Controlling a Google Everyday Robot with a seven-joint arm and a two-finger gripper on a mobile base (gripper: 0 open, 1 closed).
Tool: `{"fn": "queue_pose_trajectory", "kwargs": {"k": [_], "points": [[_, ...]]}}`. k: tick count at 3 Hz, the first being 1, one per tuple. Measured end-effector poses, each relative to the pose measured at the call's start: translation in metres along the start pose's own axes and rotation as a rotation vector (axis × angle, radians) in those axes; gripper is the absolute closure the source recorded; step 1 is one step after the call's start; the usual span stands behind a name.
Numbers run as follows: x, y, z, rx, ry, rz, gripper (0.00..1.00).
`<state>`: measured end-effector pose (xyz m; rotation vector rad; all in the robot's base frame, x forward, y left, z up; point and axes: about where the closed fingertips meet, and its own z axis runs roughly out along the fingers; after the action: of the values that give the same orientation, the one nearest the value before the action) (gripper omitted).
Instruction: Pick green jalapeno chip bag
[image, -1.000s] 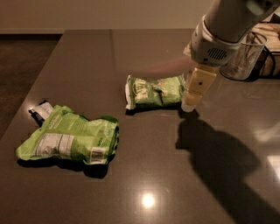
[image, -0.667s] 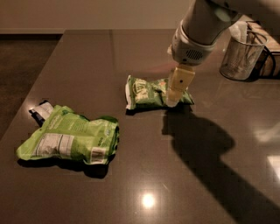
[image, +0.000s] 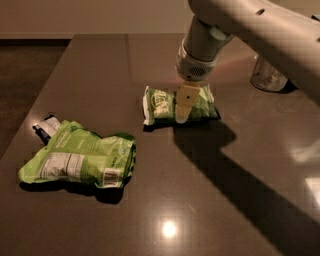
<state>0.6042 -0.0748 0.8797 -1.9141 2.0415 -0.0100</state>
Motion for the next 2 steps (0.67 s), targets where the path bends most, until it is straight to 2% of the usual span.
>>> {"fn": "queue_pose_trajectory", "kwargs": {"k": [1, 2], "points": [[0.01, 0.0, 0.017, -0.034, 0.031, -0.005, 0.0], [0.022, 0.004, 0.021, -0.066, 0.061, -0.012, 0.17]]}}
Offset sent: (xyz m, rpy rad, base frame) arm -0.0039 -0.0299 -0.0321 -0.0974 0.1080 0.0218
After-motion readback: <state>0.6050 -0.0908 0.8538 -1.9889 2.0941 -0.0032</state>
